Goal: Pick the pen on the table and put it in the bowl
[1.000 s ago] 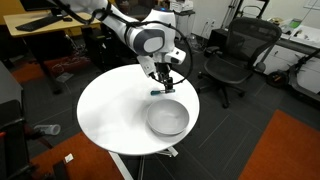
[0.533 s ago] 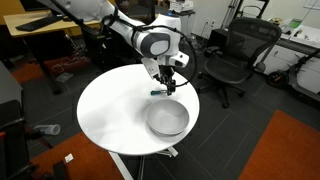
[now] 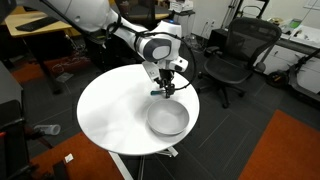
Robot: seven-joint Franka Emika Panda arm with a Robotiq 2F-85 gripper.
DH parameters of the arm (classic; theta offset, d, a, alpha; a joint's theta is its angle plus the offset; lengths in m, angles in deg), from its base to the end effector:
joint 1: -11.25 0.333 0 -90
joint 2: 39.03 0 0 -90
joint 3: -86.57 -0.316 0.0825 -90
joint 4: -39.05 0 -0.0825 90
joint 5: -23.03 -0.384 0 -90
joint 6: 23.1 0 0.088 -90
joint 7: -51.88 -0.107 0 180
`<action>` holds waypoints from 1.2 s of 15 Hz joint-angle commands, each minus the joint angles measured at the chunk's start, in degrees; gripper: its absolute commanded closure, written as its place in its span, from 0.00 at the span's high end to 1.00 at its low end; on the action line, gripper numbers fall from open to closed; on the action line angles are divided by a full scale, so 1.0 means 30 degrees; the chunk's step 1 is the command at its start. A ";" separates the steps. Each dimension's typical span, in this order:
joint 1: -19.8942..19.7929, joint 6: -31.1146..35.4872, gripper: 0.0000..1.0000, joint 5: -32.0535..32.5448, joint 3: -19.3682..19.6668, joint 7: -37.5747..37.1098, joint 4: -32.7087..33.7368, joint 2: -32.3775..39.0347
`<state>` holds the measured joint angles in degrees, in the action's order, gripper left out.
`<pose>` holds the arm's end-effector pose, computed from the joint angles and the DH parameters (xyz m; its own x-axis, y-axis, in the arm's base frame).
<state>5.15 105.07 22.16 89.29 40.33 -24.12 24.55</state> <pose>0.7602 -0.1057 0.1318 0.9431 -0.3310 0.0311 -0.3318 -0.9430 0.0246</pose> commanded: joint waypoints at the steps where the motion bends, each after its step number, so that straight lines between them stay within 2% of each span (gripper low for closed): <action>1: -0.0055 -0.1078 0.59 -0.0396 -0.0060 0.0543 0.1618 0.0855; 8: -0.0066 -0.1513 0.03 -0.0422 -0.0097 0.0466 0.2606 0.1320; 9: -0.0067 -0.1522 0.00 -0.0426 -0.0106 0.0471 0.2666 0.1353; 12: 0.0017 -0.1186 0.05 -0.0413 -0.0173 0.0567 0.2050 0.0775; 18: 0.0315 0.1165 0.05 -0.0227 -0.0056 0.0541 -0.0142 -0.1338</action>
<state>5.65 105.30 22.15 88.89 40.39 -18.94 25.70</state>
